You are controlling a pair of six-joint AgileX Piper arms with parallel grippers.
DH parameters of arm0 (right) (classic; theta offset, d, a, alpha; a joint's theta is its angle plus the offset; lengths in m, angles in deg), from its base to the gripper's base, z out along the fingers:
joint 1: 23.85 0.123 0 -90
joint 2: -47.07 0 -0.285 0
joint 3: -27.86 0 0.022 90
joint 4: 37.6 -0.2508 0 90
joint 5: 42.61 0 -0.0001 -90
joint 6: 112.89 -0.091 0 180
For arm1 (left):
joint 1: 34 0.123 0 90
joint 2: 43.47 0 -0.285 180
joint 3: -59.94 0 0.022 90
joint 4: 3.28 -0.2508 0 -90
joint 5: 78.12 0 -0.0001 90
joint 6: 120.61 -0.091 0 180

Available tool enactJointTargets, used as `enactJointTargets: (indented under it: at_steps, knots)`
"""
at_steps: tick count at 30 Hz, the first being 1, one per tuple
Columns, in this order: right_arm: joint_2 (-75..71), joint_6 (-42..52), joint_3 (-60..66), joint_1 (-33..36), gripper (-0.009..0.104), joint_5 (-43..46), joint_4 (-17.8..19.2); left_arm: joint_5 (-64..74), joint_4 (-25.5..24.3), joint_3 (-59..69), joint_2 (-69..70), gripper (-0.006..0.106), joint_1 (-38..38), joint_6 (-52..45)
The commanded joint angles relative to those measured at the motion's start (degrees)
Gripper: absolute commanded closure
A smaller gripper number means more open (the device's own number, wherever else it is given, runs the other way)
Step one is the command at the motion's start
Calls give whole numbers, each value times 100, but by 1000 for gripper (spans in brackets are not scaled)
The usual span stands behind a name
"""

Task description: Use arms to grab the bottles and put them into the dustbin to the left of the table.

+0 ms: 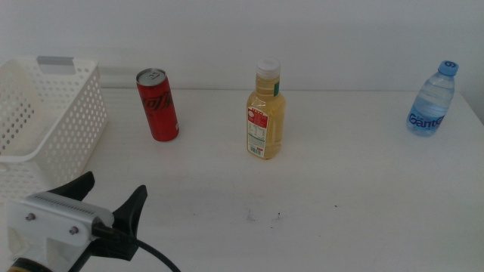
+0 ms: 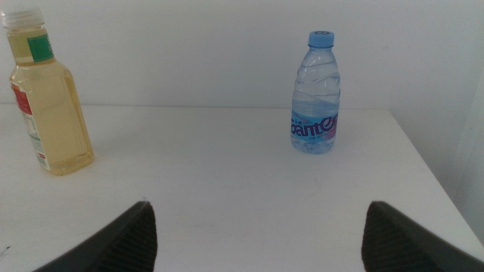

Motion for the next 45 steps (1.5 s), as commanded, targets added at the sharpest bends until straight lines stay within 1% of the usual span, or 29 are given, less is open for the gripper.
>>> enactJointTargets:
  at_steps: [1,6,7,8,11,13,15,20,25,35,45]
  knots:
    - [-26,48,19,-51,5,52,37,-113,-145,7,33,7,-17,0]
    - [-26,48,19,-51,5,52,37,-113,-193,7,33,7,-17,-40]
    - [-26,48,19,-51,5,52,37,-46,72,-43,10,7,-17,0]
    - [-26,48,19,-51,5,52,37,229,150,-195,10,7,-17,0]
    - [-26,48,19,-51,5,52,37,934,440,-764,-132,7,-7,-537]
    - [-26,48,19,-51,5,52,37,1077,632,-1127,-413,7,29,-778]
    - [-26,48,19,-51,5,52,37,1077,676,-1505,-820,7,159,-744]
    - [-26,48,19,-51,5,52,37,1041,528,-2479,-1862,7,466,-662]
    - [-26,48,19,-51,5,52,37,1114,179,-3351,-2717,7,680,-489]
    - [-26,48,19,-51,5,52,37,1690,163,-4966,-4027,7,933,-488]
    - [-26,48,19,-51,5,52,37,1854,175,-5761,-4589,7,1082,-514]
